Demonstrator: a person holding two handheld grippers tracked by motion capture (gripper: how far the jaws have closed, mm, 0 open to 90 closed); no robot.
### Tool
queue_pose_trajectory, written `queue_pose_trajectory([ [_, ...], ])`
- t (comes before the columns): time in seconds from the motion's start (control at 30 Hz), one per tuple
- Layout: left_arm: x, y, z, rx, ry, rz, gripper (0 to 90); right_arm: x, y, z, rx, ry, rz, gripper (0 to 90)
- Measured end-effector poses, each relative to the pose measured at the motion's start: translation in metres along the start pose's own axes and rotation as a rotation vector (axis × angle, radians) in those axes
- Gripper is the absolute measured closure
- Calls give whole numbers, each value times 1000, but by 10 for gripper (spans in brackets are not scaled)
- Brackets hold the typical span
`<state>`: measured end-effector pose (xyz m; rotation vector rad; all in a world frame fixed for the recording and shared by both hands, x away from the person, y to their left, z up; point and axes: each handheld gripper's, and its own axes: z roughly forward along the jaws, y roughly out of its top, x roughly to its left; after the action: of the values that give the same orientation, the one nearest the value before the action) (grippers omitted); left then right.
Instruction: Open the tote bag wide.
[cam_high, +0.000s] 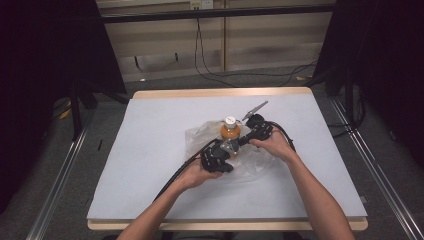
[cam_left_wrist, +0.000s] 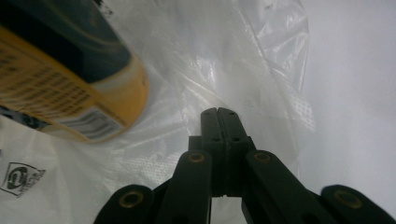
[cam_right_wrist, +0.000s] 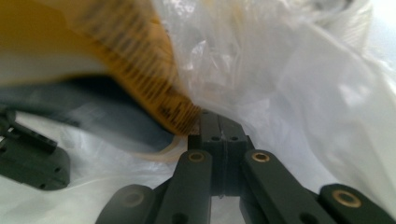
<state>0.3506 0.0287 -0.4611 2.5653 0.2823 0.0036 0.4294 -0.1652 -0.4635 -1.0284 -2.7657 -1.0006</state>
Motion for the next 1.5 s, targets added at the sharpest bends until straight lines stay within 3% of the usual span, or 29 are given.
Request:
queue_pose_trajectory([
  [0.1, -2, 1, 1, 7, 0, -5, 900, -3, 9, 7, 54, 9, 13, 900],
  [0.17, -4, 2, 0, 23, -1, -12, 900, -6, 14, 13, 95, -22, 0, 900],
  [0.2, -5, 3, 0, 35, 1, -7, 900, -7, 17, 14, 98, -6, 6, 900],
  [0.3, -11, 4, 0, 53, -40, 18, 900, -10, 25, 17, 118, -30, -2, 900],
  [0.4, -20, 4, 0, 65, -47, 32, 900, -17, 30, 19, 124, -40, 20, 900],
  [0.53, -34, 0, -1, 55, -62, 59, 900, -25, 37, 20, 119, -78, 40, 900],
  [0.77, -54, -6, -4, 43, -96, 95, 900, -36, 45, 23, 97, -192, 60, 900],
  [0.87, -67, -7, -4, 42, -88, 117, 900, -41, 45, 23, 75, -228, 97, 900],
  [0.93, -73, -7, -4, 42, -111, 139, 900, -44, 45, 23, 63, -265, 112, 900],
  [1.0, -79, -7, -3, 32, -101, 132, 900, -47, 45, 23, 54, -297, 129, 900],
  [1.13, -72, -9, -4, 23, -136, 115, 900, -46, 45, 24, 41, -351, 124, 900],
  [1.17, -70, -10, -5, 9, -125, 107, 900, -47, 44, 24, 35, -345, 127, 900],
  [1.23, -65, -9, -9, -18, -123, 91, 900, -47, 41, 21, 10, -275, 141, 900],
  [1.33, -55, -7, -21, -77, -125, 64, 900, -40, 36, 11, -40, -201, 119, 900],
  [1.5, -39, -6, -36, -150, -115, 9, 900, -29, 27, -18, -155, -162, 96, 900],
])
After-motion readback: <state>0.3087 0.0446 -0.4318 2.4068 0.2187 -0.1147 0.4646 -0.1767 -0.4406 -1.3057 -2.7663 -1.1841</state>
